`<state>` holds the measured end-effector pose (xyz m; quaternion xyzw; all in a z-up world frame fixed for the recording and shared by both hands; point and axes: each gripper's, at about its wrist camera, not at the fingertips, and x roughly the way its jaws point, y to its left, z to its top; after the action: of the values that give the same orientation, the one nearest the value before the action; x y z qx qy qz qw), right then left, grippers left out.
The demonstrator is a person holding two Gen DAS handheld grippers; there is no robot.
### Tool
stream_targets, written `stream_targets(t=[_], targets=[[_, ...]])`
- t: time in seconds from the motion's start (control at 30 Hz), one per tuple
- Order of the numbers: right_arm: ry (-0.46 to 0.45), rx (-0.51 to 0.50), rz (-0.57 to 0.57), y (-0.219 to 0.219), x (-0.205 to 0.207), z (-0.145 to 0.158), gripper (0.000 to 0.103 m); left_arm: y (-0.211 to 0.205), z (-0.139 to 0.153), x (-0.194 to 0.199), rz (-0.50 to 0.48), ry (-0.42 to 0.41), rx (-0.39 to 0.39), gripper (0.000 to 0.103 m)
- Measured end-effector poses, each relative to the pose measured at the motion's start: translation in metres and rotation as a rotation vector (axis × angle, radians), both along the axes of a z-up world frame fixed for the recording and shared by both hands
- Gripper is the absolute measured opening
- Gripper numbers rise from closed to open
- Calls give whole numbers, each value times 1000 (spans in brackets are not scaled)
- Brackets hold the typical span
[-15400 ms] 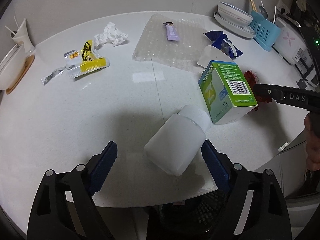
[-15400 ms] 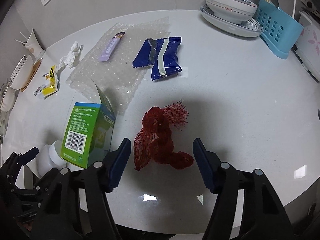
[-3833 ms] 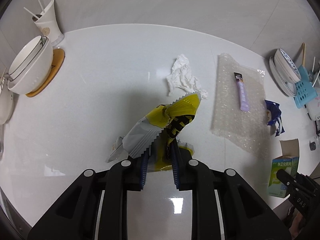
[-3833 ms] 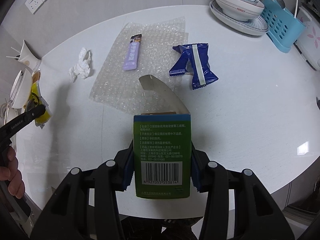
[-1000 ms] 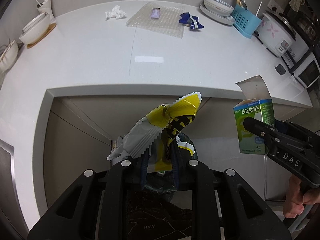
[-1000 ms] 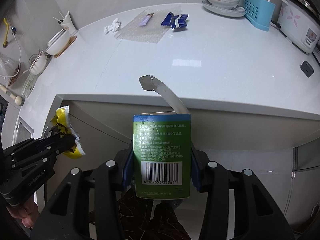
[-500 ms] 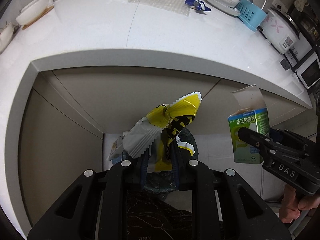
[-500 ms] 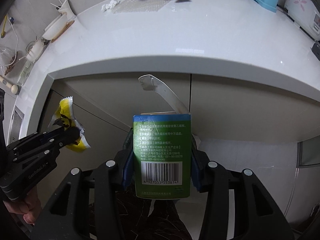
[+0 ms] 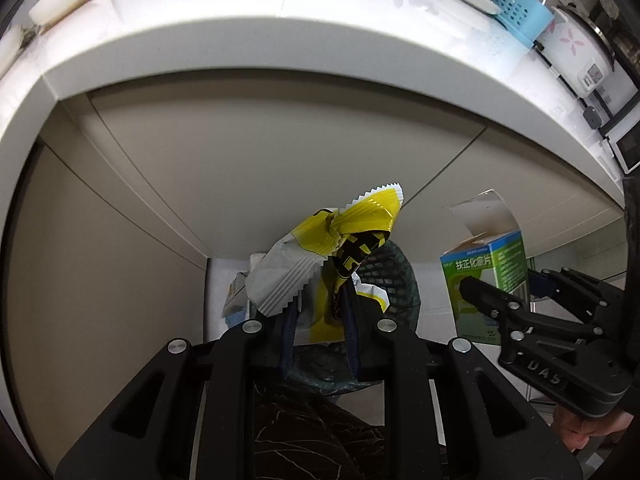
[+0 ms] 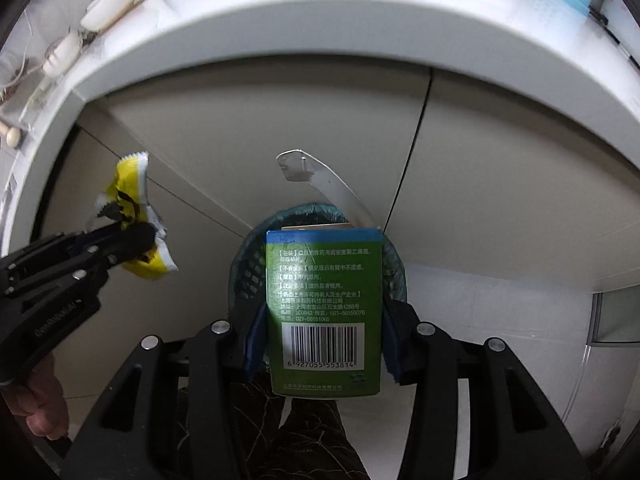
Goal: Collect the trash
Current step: 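Carry the snack bag and green box down over the trash bin, then open the right tool dropping the green box while the left tool drops the snack bag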
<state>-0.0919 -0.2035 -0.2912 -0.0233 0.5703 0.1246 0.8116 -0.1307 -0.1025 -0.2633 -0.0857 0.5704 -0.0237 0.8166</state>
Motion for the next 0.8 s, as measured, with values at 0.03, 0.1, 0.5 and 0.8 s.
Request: stream_targets(t=[0.03,0.1,0.5,0.8], targets=[[6,2,2,1,0,-3,44,0,-2,0,1,5,0,20],[19,-1,10,4,1,-9,44,2,-4,0,0,10,3,20],[-9,-4,-27,-5,2,-7,74,-3,-16,9,-14,45,5,20],[-90,11,-125,-47,-4,18,95,-22,-34,12,-60,74,13,20]])
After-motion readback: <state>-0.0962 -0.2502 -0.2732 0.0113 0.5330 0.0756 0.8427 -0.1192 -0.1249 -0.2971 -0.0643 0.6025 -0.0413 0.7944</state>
